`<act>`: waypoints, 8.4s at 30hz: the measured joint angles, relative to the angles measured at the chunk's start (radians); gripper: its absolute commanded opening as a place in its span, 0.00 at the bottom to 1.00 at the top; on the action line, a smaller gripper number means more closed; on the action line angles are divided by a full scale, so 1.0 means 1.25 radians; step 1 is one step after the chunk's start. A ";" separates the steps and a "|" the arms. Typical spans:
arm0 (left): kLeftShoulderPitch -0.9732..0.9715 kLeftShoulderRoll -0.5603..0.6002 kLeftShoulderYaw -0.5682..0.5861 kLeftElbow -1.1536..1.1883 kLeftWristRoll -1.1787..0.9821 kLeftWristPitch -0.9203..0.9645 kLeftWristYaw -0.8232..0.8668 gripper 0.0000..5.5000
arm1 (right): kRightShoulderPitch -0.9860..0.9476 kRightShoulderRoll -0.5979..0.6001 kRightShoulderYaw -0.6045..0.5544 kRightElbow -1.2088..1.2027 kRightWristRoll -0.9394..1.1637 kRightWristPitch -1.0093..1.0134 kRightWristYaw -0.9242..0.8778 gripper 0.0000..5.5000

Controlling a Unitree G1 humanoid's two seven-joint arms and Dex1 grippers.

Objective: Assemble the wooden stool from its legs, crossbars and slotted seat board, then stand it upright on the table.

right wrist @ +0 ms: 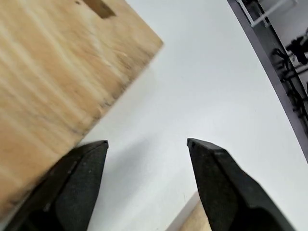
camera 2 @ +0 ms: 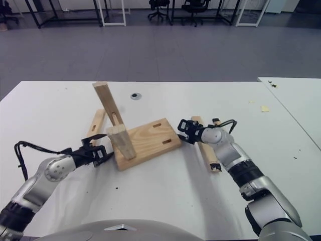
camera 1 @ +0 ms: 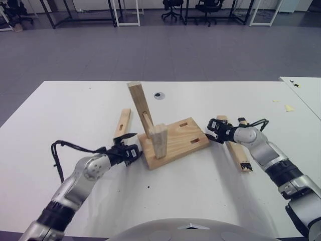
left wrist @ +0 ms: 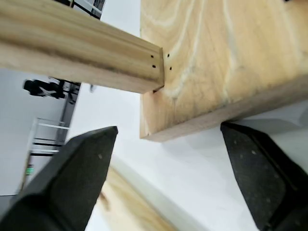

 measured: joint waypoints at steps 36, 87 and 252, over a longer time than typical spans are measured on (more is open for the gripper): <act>-0.247 -0.185 -0.010 0.481 -0.052 -0.259 0.175 0.72 | 0.168 0.099 -0.557 -0.072 0.161 0.169 -0.150 0.56; -0.530 -0.419 0.386 -0.280 -1.314 0.545 0.435 0.11 | -0.212 0.209 -0.327 -0.633 0.263 0.225 -0.119 0.24; -0.385 -0.252 0.237 -0.314 -0.681 0.402 0.060 0.37 | -0.371 0.402 -0.860 -0.360 1.214 0.688 -0.652 0.54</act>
